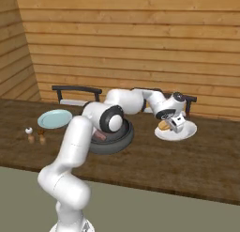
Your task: Place one bun and one sausage from the bowl on each plate.
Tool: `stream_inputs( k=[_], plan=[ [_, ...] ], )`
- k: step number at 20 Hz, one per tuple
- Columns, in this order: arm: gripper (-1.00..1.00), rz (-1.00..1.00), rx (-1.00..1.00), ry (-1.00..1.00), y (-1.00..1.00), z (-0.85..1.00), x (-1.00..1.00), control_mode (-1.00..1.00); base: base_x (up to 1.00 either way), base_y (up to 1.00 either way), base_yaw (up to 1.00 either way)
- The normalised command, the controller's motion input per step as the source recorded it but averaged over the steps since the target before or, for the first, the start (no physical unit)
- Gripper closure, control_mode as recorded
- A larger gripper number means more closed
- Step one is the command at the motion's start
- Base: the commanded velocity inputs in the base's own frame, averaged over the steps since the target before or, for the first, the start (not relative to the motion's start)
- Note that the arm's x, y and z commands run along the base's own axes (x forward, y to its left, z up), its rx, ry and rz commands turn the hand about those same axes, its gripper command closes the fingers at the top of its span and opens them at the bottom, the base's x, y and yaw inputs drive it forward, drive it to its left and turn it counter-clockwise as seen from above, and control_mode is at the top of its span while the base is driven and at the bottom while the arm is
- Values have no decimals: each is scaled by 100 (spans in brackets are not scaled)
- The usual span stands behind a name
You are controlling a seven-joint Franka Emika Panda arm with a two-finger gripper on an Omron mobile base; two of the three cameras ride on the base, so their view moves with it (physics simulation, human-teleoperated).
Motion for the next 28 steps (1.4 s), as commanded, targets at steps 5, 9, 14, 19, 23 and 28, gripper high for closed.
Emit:
stream_inputs(
  k=[5,9,14,19,23,28],
  plan=[
    [-100,-4,0,3,-5,18,4,-100,0,0,0],
    [-100,-4,0,12,0,31,-20,-100,0,0,0],
    [-100,-4,2,2,0,41,-87,-100,0,0,0],
    [-100,3,2,2,58,100,-99,-100,0,0,0],
    [-100,19,-4,23,100,82,-74,-100,0,0,0],
    [-100,32,-6,28,100,36,-35,-100,0,0,0]
  ],
)
